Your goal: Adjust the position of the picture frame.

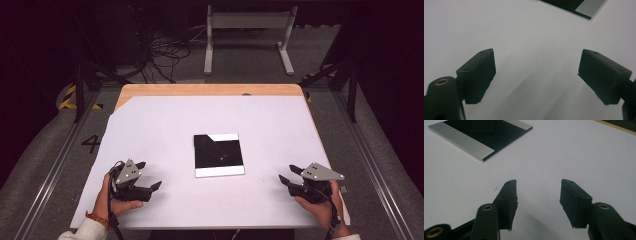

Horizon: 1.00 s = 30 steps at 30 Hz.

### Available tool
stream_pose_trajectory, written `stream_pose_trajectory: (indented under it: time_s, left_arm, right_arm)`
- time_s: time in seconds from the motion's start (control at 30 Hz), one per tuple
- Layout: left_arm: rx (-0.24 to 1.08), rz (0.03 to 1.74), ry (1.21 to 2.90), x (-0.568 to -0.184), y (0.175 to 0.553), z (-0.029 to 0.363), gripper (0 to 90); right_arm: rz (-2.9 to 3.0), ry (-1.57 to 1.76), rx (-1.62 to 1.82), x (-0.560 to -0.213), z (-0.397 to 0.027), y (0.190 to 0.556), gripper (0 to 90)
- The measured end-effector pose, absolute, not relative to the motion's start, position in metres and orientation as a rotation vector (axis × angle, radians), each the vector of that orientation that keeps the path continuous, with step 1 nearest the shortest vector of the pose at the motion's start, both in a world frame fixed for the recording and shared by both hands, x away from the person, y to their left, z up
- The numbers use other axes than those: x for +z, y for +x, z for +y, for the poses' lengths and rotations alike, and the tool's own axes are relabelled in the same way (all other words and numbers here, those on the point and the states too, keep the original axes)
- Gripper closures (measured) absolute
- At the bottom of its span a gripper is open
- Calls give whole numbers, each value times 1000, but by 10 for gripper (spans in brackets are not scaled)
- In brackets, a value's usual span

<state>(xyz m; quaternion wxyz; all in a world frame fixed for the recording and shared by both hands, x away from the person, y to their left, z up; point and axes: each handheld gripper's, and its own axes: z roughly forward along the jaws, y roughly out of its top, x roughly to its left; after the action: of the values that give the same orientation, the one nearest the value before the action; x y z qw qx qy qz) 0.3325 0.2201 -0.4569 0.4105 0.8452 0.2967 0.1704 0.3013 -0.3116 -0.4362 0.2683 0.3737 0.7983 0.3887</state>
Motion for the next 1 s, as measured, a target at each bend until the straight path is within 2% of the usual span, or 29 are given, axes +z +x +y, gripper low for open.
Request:
stream_pose_trajectory:
  time_s: [0.13,0.23,0.27,0.3,0.33,0.47,0.57,0.63,1.0]
  left_arm:
    - [399,726,2158,-458,333,216,242]
    - [406,717,2169,-458,333,214,297]
    - [396,697,2159,-456,331,215,407]
    - [396,697,2159,-456,331,215,447]
    - [403,696,2162,-455,331,215,447]
    - [373,677,2178,-453,332,214,739]
    - [365,678,2191,-453,334,211,859]
    - [358,676,2194,-453,337,208,898]
    - [285,641,2203,-453,363,174,900]
  right_arm:
    - [2164,1006,1067,-436,-314,301,655]
    - [2169,1014,1088,-434,-315,303,703]
    - [2176,1022,1092,-434,-315,305,739]
    - [2176,1022,1092,-434,-315,305,739]
    - [2182,1022,1088,-435,-314,306,752]
    - [2206,1017,1070,-435,-310,310,830]
    - [2205,1018,1077,-433,-306,315,880]
    - [2207,1024,1088,-433,-303,320,896]
    - [2284,1009,1094,-440,-268,344,900]
